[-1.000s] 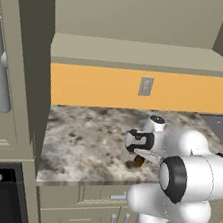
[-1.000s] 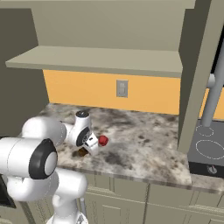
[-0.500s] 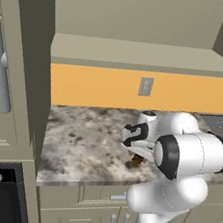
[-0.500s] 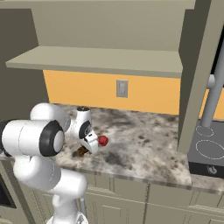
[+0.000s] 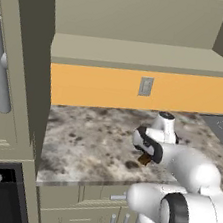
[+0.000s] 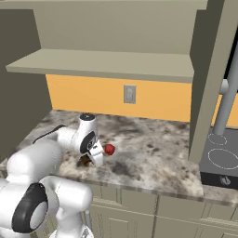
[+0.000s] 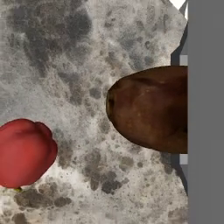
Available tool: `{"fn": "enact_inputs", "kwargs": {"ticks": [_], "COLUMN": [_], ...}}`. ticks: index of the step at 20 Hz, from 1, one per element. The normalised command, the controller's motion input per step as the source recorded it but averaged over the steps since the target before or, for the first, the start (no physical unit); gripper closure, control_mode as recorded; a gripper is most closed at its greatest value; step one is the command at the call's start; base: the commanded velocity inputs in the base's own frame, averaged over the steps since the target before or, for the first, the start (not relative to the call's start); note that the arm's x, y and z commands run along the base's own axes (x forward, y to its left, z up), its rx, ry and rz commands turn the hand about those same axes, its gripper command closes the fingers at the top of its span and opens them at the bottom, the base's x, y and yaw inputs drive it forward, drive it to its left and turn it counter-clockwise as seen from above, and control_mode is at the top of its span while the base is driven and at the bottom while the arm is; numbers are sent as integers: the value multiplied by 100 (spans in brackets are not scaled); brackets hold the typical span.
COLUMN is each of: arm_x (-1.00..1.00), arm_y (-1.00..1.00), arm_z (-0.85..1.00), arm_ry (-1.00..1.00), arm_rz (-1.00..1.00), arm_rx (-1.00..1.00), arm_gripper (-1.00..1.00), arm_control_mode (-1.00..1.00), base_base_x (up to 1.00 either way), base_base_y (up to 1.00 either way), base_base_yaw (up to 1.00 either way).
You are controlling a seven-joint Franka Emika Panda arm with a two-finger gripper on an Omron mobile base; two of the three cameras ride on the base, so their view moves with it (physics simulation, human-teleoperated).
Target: Pick the sweet potato, bell pepper from the counter and place them in the cabinet. Then close the cabinet.
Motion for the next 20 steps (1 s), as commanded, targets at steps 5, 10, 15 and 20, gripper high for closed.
{"fn": "enact_inputs", "kwargs": {"ticks": [5,10,15,20], "arm_x": [-81,-77,-73,-54], "arm_y": [0,0,0,0], "arm_z": [100,100,100,100], "arm_ry": [-23,-8,-3,-3], "arm_rz": [-6,-1,0,0], "arm_rx": [11,4,0,0], "arm_gripper": [100,100,100,100], "arm_control_mode": [-100,-100,-100,-100], "base_base_x": [0,0,0,0], "base_base_y": [0,0,0,0], "base_base_yaw": [0,0,0,0]}}
